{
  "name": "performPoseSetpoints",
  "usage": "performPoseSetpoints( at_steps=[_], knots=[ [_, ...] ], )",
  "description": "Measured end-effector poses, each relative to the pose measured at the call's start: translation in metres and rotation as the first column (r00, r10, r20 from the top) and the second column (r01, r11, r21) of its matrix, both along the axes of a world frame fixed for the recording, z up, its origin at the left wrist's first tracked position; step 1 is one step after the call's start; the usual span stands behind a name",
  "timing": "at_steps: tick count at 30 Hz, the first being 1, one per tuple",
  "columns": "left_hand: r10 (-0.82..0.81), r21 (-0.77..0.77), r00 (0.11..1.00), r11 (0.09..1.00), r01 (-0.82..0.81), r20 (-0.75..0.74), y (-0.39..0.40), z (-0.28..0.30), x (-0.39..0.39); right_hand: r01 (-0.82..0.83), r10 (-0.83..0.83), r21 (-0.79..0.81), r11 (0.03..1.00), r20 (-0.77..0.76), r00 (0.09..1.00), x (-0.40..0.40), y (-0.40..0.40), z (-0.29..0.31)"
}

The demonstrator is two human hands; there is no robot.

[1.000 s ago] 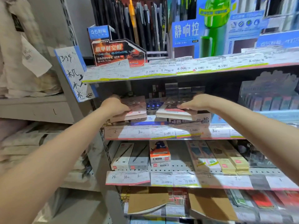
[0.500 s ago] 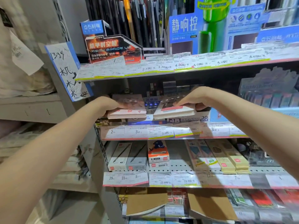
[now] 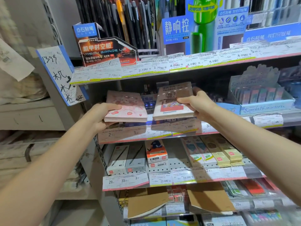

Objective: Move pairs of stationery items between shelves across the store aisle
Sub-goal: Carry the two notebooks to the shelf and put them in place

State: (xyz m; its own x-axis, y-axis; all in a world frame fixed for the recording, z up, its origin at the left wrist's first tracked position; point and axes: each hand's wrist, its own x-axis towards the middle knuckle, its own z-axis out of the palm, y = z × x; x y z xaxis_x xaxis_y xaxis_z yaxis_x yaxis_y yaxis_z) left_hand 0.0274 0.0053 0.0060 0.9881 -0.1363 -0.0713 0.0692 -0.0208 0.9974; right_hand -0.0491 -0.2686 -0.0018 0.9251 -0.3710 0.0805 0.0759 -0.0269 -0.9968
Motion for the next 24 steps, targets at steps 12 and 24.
performPoseSetpoints(
  at_steps=[12,24],
  knots=[
    [-0.276,-0.093,0.957,0.954,0.284,0.086,-0.019,-0.03,-0.059,0.064,-0.088,0.155,0.986,0.155,0.984,-0.095,-0.021,-0.026],
    [-0.47,-0.117,0.877,0.87,0.479,0.096,-0.133,-0.039,-0.094,0.292,-0.359,0.277,0.915,0.232,0.904,-0.193,-0.09,-0.055]
  ],
)
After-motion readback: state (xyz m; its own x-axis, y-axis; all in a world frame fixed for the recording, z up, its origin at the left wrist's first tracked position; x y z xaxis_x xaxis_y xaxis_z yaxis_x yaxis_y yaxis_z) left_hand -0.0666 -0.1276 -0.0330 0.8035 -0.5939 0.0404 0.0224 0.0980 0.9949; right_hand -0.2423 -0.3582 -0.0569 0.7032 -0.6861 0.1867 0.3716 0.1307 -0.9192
